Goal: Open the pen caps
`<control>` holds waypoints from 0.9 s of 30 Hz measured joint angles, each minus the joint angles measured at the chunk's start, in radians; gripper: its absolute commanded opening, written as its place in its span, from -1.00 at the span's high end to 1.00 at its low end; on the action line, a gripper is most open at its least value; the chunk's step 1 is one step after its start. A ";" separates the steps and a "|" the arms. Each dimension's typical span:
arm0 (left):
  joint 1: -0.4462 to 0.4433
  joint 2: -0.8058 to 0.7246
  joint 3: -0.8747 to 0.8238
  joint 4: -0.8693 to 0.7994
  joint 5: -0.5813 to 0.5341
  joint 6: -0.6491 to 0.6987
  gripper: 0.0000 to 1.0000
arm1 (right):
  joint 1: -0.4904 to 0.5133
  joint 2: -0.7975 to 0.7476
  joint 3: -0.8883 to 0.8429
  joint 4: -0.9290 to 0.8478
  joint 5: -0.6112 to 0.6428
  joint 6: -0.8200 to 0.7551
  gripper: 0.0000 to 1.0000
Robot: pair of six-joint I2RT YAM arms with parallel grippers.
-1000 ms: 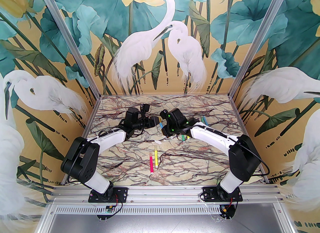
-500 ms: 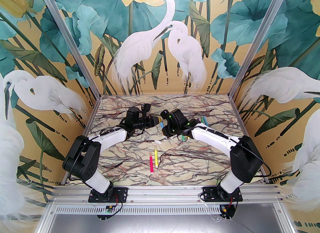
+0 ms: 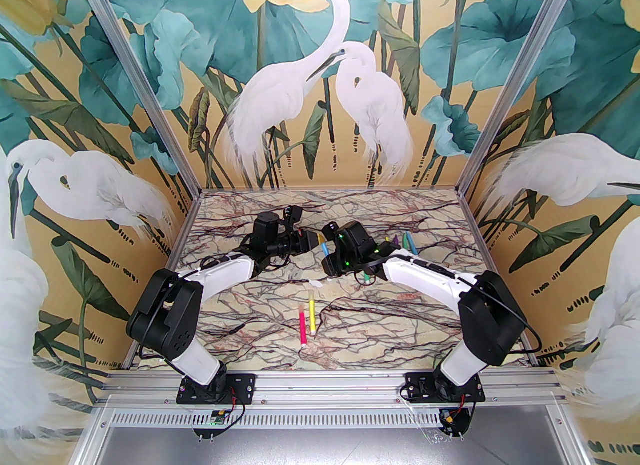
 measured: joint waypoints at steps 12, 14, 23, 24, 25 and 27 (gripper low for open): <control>0.000 0.000 0.000 0.025 0.040 -0.030 0.78 | -0.017 0.002 -0.027 0.091 -0.026 0.015 0.66; 0.000 0.000 0.002 0.026 0.041 -0.033 0.78 | -0.018 0.002 -0.032 0.105 -0.031 0.018 0.74; 0.000 0.029 0.015 0.026 0.057 -0.041 0.50 | -0.024 0.002 -0.051 0.120 -0.045 0.018 0.97; 0.000 0.031 0.017 0.026 0.060 -0.041 0.48 | -0.025 0.002 -0.054 0.120 -0.045 0.018 0.98; 0.000 0.033 0.018 0.026 0.061 -0.041 0.43 | -0.026 0.002 -0.056 0.119 -0.045 0.018 0.99; 0.000 0.035 0.020 0.027 0.064 -0.047 0.34 | -0.026 0.002 -0.061 0.119 -0.046 0.018 1.00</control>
